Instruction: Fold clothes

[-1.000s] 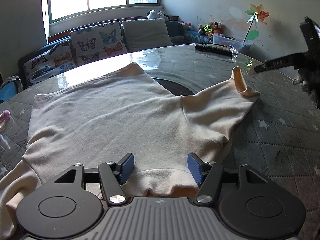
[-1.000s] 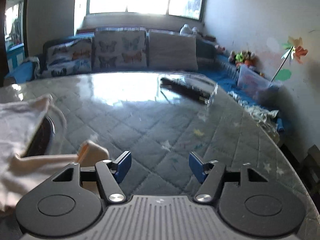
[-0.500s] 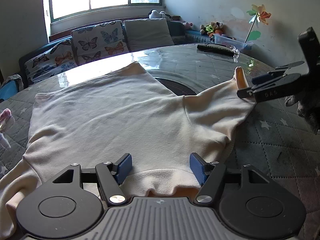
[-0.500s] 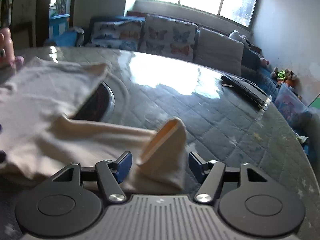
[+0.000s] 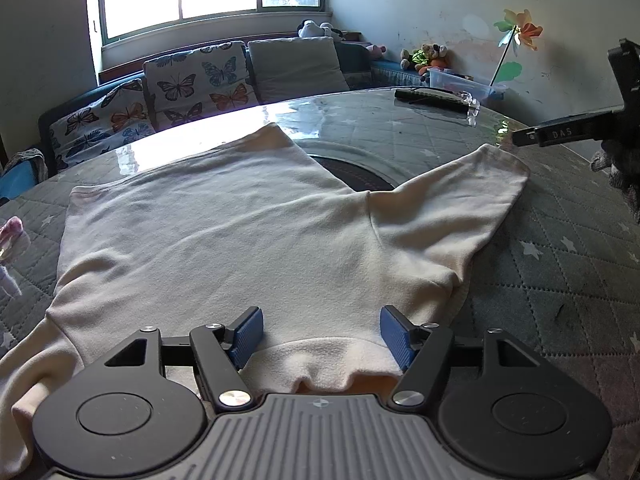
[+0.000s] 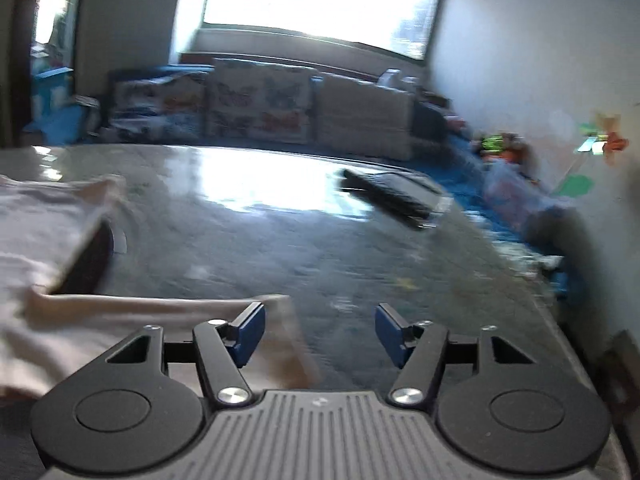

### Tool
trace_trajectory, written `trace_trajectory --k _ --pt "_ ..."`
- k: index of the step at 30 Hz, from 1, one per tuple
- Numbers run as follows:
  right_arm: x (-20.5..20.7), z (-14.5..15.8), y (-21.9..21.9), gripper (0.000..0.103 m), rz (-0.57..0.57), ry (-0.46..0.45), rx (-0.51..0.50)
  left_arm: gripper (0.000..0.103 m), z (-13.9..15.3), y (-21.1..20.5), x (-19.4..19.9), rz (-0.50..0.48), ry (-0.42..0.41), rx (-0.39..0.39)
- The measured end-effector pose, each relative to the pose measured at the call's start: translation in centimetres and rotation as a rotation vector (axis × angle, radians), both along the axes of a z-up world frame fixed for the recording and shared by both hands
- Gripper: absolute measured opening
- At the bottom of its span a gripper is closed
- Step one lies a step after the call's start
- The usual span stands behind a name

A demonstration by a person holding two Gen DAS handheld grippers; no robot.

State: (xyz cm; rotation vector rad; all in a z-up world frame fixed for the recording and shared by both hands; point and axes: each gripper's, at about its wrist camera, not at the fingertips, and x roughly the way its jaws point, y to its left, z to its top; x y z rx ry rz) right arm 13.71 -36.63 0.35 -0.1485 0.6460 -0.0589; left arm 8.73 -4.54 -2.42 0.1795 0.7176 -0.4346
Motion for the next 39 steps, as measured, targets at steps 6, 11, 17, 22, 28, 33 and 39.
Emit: trace_trajectory --k 6,11,17,22,28,33,39 --pt "2.3 -2.5 1.3 0.047 0.105 0.122 0.138 0.068 0.1 0.1 -0.2 0.007 0.003 -0.005" --pt "3.6 -3.1 0.5 0.049 0.056 0.120 0.155 0.068 0.1 0.5 -0.4 0.017 0.006 -0.016" --pt "2.6 -2.5 1.5 0.053 0.091 0.119 0.122 0.068 0.4 0.3 -0.7 0.012 -0.009 -0.009" --pt "1.5 -2.4 0.7 0.053 0.056 0.109 0.150 0.067 1.3 -0.2 -1.3 -0.009 -0.041 -0.023" --pt "0.9 -2.2 -2.5 0.051 -0.048 0.105 0.181 0.057 1.9 -2.6 -2.0 -0.112 -0.072 -0.022" --pt "0.9 -3.1 -3.5 0.026 -0.067 0.123 0.231 0.032 1.3 -4.2 -1.8 -0.166 -0.056 0.001" --pt "0.7 -2.6 -3.2 0.008 -0.046 0.083 0.216 0.011 0.9 -4.9 -1.9 -0.203 -0.050 0.005"
